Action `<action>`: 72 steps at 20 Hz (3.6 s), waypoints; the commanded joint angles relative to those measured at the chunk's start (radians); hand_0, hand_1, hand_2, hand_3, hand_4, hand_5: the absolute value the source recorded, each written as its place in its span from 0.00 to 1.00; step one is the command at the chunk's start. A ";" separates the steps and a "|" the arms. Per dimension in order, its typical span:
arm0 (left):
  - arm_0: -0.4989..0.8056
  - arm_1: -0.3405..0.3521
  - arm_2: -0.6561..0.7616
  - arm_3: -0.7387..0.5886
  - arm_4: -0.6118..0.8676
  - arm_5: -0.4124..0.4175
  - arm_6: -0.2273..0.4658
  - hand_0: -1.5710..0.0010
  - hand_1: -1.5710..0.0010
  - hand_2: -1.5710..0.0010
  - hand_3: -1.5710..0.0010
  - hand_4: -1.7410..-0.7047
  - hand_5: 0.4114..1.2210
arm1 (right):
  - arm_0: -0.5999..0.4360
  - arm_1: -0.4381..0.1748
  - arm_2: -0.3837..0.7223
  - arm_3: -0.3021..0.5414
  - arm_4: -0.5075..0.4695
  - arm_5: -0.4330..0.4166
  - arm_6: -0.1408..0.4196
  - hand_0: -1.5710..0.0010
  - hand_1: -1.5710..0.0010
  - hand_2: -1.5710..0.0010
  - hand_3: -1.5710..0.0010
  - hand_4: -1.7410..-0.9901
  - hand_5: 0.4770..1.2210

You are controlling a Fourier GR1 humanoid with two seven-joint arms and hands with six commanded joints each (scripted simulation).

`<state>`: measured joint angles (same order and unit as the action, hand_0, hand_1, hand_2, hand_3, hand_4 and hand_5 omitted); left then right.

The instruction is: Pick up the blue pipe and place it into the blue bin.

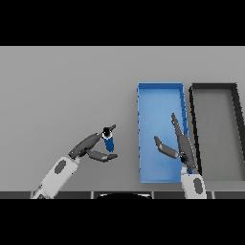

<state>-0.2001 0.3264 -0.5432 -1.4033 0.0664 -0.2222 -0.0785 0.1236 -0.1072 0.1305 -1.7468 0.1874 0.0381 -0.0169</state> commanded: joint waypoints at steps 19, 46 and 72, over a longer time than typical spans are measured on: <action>-0.009 -0.148 -0.014 0.043 0.023 0.054 -0.126 0.09 0.08 0.07 0.12 0.05 0.94 | 0.012 0.003 -0.004 0.010 -0.011 0.007 -0.019 1.00 1.00 1.00 1.00 0.74 0.17; -0.061 -0.167 -0.049 -0.161 0.036 0.060 0.032 0.00 0.00 0.00 0.05 0.00 1.00 | -0.057 -0.161 -0.035 -0.185 -0.411 0.304 0.014 1.00 1.00 1.00 1.00 0.61 0.08; -0.088 -0.106 -0.079 -0.182 -0.038 -0.013 0.149 0.48 0.55 0.57 0.58 0.25 1.00 | -0.651 -0.047 0.275 -0.023 -0.459 0.539 0.391 0.54 0.55 0.53 0.60 0.41 0.06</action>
<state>-0.2877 0.2205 -0.6216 -1.5847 0.0271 -0.2380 0.0674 -0.5268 -0.1538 0.4059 -1.7700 -0.2718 0.5770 0.3741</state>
